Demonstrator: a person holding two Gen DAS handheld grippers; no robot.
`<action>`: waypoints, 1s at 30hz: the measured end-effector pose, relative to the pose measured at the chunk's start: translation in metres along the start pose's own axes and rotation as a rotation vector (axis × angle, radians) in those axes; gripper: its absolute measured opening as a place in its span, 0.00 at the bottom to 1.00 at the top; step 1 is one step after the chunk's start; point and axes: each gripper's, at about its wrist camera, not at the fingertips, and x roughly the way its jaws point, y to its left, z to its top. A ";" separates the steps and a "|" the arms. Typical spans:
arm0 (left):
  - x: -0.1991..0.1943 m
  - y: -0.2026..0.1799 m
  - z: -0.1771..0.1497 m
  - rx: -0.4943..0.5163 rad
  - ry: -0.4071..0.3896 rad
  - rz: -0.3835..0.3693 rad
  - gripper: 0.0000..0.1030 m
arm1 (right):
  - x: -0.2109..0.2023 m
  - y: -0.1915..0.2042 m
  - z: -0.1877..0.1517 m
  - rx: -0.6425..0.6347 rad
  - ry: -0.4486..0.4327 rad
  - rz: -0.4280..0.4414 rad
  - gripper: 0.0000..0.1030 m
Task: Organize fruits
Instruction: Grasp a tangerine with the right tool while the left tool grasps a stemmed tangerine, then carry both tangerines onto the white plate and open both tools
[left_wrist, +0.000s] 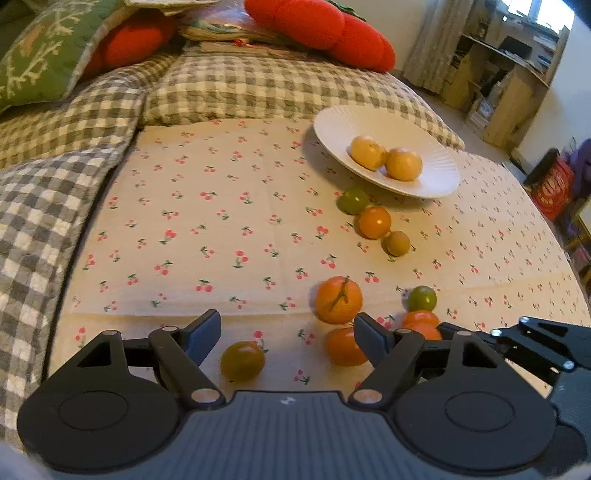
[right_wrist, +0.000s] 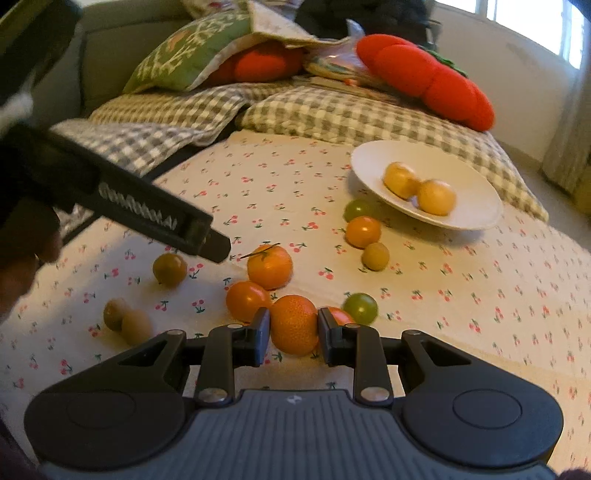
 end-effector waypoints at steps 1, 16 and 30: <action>0.002 -0.001 0.001 0.003 0.005 -0.006 0.72 | -0.002 -0.002 -0.001 0.012 0.001 -0.005 0.24; 0.045 -0.039 0.012 0.140 0.045 0.016 0.46 | -0.016 -0.044 -0.001 0.181 0.005 -0.044 0.24; 0.037 -0.040 0.011 0.148 0.021 -0.022 0.28 | -0.022 -0.054 -0.001 0.210 -0.013 -0.019 0.24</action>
